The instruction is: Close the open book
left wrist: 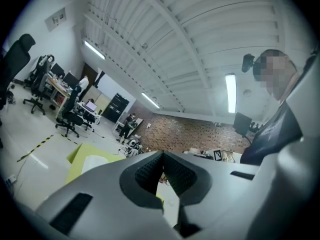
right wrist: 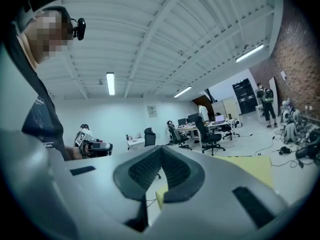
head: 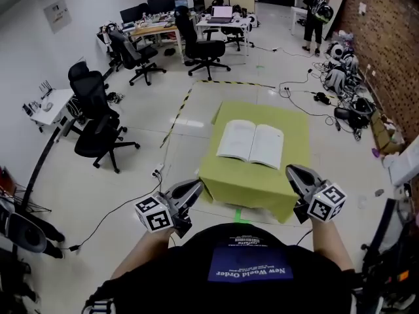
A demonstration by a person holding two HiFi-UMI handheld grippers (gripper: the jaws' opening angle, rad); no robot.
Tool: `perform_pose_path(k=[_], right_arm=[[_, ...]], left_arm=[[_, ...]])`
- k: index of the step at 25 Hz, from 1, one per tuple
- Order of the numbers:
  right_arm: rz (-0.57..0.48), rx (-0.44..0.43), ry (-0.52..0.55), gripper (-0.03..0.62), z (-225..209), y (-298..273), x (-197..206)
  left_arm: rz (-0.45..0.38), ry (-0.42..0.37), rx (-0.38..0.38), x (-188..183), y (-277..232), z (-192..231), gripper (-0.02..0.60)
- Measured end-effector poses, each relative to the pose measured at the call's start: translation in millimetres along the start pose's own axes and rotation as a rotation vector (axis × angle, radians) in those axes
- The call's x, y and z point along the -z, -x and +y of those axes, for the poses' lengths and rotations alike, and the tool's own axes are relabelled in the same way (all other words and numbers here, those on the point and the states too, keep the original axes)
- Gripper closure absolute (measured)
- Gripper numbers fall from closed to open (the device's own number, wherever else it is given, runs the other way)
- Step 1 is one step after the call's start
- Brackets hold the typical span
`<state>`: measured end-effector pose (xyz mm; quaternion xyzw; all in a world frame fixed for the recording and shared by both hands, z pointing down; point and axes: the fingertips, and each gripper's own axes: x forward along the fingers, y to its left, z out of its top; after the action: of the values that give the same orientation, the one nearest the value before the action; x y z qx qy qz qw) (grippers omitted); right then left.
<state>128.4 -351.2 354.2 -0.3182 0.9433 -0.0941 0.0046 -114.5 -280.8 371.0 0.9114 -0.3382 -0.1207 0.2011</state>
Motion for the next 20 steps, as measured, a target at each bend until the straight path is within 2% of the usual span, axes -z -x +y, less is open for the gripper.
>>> perform_pose_path(k=[5,10,15,20], right_arm=[[0.029,-0.063,-0.005,0.608,-47.3,-2.0,11.1],[0.030,-0.087,-0.028,0.608,-70.0,-20.6,13.4],[0.057,-0.040,-0.034,0.608,-85.6,-51.8,18.2],[0.062,0.057,0.002,0.608,-99.0,-89.7,-0.6]], left_arm=[[0.007,0.013,-0.060,10.3,-43.8,-4.4,0.575],[0.028,0.017,-0.078,7.0,-66.3,14.0,0.575],[0.046,0.046,-0.020,1.2,-86.2,57.5,0.575],[0.069,0.033,0.101,-19.1,-114.3,114.3,0.575]])
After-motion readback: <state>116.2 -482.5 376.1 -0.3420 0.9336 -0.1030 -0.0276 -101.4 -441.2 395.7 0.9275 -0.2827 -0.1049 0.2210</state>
